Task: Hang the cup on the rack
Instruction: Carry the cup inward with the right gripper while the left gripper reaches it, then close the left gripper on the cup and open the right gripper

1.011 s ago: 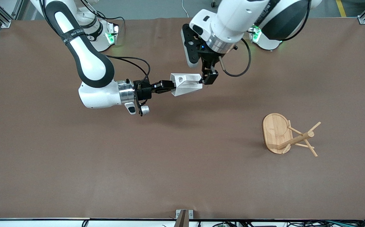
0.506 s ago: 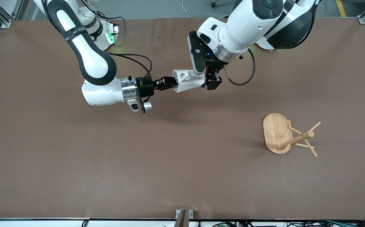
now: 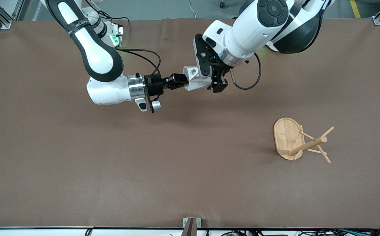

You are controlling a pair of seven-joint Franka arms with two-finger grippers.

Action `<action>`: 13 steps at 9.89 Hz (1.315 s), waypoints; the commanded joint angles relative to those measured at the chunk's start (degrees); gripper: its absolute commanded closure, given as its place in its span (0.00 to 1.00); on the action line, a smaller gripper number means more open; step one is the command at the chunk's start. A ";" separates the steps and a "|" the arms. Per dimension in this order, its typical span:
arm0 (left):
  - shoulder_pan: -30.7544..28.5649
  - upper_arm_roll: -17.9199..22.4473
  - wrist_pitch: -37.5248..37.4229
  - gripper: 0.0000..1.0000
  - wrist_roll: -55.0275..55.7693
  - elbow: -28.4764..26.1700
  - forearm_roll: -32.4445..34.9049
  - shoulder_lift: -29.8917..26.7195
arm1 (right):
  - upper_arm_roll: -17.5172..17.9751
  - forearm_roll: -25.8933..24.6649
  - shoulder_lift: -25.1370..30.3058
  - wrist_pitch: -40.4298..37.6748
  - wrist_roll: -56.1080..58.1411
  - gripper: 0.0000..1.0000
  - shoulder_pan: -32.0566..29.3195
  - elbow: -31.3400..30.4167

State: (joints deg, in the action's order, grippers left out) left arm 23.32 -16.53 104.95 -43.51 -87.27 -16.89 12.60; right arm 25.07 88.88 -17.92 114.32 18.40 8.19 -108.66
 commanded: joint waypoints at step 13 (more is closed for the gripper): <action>-0.29 0.09 -1.05 1.00 -1.49 -2.74 -0.69 0.32 | 0.95 1.74 2.01 -1.29 1.20 0.00 -2.47 -1.99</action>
State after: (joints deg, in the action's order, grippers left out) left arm 23.41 -16.38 104.67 -43.52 -88.61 -17.61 12.62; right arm 25.39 88.98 -17.54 113.69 18.63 7.11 -109.21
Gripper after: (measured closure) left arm 0.251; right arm 0.573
